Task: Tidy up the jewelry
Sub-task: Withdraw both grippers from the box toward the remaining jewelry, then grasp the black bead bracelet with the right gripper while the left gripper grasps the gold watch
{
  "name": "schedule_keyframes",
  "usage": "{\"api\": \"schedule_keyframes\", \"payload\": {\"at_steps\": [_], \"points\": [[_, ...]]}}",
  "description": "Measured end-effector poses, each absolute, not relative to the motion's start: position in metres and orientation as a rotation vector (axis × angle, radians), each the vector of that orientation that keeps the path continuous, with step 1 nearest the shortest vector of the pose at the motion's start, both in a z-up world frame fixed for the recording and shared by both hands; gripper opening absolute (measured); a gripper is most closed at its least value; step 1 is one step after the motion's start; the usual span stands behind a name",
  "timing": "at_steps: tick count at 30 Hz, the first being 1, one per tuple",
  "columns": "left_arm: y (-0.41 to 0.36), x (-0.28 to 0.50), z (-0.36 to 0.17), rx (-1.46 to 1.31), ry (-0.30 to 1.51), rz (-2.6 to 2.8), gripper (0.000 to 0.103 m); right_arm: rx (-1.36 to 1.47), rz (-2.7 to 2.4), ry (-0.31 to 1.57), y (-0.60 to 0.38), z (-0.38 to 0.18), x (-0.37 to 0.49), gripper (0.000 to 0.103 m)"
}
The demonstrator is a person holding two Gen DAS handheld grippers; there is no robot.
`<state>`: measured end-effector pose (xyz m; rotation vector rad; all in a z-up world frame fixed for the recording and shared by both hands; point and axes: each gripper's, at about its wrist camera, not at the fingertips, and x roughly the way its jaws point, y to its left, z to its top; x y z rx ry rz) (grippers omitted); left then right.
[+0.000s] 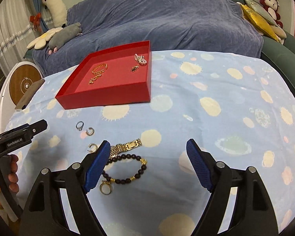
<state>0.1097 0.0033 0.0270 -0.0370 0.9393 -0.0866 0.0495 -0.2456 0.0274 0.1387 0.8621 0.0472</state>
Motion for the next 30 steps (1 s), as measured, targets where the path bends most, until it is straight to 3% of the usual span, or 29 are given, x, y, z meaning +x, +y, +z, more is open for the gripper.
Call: {"api": "schedule_keyframes", "payload": {"at_steps": [13,23,30], "points": [[-0.008,0.089,0.01,-0.052,0.935,-0.188,0.088,0.046,0.091,0.92,-0.224,0.0,0.046,0.062],[-0.021,0.09,0.009,0.032,0.922,-0.181,0.088,0.074,0.09,0.952,-0.228,-0.011,0.052,0.06],[-0.031,0.09,0.006,0.05,0.944,-0.224,0.088,0.064,0.08,0.971,-0.231,-0.02,0.059,0.045]]}}
